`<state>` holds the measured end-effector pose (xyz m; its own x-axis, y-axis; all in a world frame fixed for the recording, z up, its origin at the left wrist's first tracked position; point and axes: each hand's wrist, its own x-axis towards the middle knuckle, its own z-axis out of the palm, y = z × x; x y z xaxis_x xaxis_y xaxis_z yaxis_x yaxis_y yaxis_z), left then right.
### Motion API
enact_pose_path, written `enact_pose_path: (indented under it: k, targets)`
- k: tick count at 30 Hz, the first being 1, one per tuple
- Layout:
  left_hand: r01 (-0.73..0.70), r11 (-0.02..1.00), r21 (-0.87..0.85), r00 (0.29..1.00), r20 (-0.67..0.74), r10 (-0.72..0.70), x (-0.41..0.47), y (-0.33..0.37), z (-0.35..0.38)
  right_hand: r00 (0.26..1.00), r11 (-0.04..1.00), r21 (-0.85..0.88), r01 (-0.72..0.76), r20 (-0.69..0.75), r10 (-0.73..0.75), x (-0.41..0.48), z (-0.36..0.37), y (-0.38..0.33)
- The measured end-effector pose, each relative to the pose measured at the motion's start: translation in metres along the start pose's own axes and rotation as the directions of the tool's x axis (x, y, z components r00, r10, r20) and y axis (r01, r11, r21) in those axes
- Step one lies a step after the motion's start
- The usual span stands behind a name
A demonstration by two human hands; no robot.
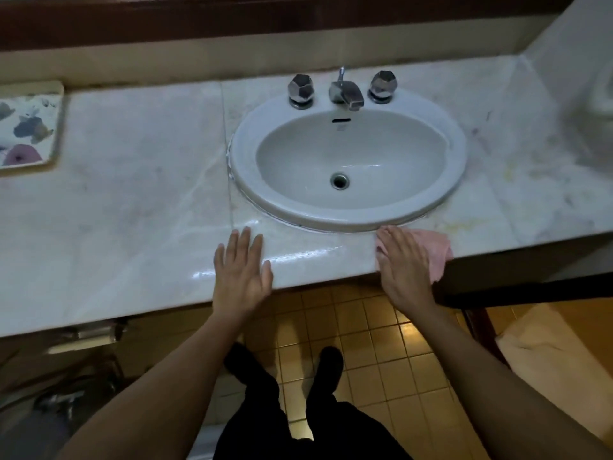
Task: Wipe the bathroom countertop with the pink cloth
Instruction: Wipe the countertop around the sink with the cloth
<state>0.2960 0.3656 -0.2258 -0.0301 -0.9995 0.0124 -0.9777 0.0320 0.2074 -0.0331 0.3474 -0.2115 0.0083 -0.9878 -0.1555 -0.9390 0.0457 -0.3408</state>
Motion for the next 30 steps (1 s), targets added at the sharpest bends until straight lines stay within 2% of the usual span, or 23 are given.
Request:
enact_pose_path:
  k: [2, 3, 6, 8, 11, 14, 16, 19, 21, 25, 28, 30]
  targets:
    - [0.000, 0.999, 0.034, 1.000, -0.020, 0.001, 0.001, 0.001, 0.004, 0.997, 0.997, 0.003, -0.077, 0.011, 0.077, -0.003, 0.012, -0.022]
    - [0.000, 0.999, 0.046, 1.000, -0.028, 0.002, 0.000, 0.001, 0.004, 0.997, 0.998, 0.020, -0.053, 0.051, 0.052, -0.011, 0.019, -0.034]
    - [0.004, 0.998, 0.062, 0.999, -0.033, -0.002, -0.001, 0.001, 0.005, 0.958, 0.968, 0.097, 0.231, 0.149, -0.244, -0.046, 0.027, -0.037]
    - [0.010, 0.998, 0.060, 0.999, -0.034, -0.008, -0.001, 0.002, 0.004, 0.936, 0.948, 0.059, 0.314, 0.146, -0.319, -0.055, 0.021, -0.007]
    - [0.012, 0.998, 0.065, 0.999, -0.046, -0.009, 0.000, 0.004, 0.005, 0.991, 0.992, -0.009, 0.122, 0.059, -0.122, -0.042, -0.001, 0.044]
    - [0.017, 0.998, 0.068, 0.998, -0.058, -0.013, 0.000, 0.005, 0.005, 0.998, 0.998, -0.021, -0.059, -0.029, 0.059, -0.007, -0.028, 0.078]
    - [0.015, 0.997, 0.073, 0.998, -0.058, -0.011, 0.001, 0.005, 0.004, 0.982, 0.985, -0.002, -0.174, -0.076, 0.173, 0.019, -0.032, 0.079]
    - [0.015, 0.997, 0.082, 0.998, -0.056, -0.011, 0.000, 0.005, 0.005, 0.950, 0.956, 0.003, -0.293, -0.108, 0.291, 0.027, -0.018, 0.041]
    - [0.021, 0.996, 0.083, 0.999, -0.049, -0.017, -0.001, 0.005, 0.005, 0.965, 0.970, 0.004, -0.241, -0.105, 0.240, 0.007, 0.002, 0.004]
    - [0.031, 0.997, 0.075, 0.999, -0.036, -0.028, 0.000, 0.007, 0.004, 0.998, 0.997, 0.032, 0.067, -0.001, -0.067, -0.036, 0.039, -0.058]
    - [0.026, 0.997, 0.070, 0.999, -0.038, -0.023, -0.001, 0.007, 0.003, 0.958, 0.964, 0.000, 0.265, 0.112, -0.263, -0.036, 0.033, -0.041]
    - [0.023, 0.998, 0.067, 0.999, -0.036, -0.021, 0.000, 0.007, 0.003, 0.968, 0.974, -0.010, 0.226, 0.112, -0.224, -0.029, 0.019, -0.010]
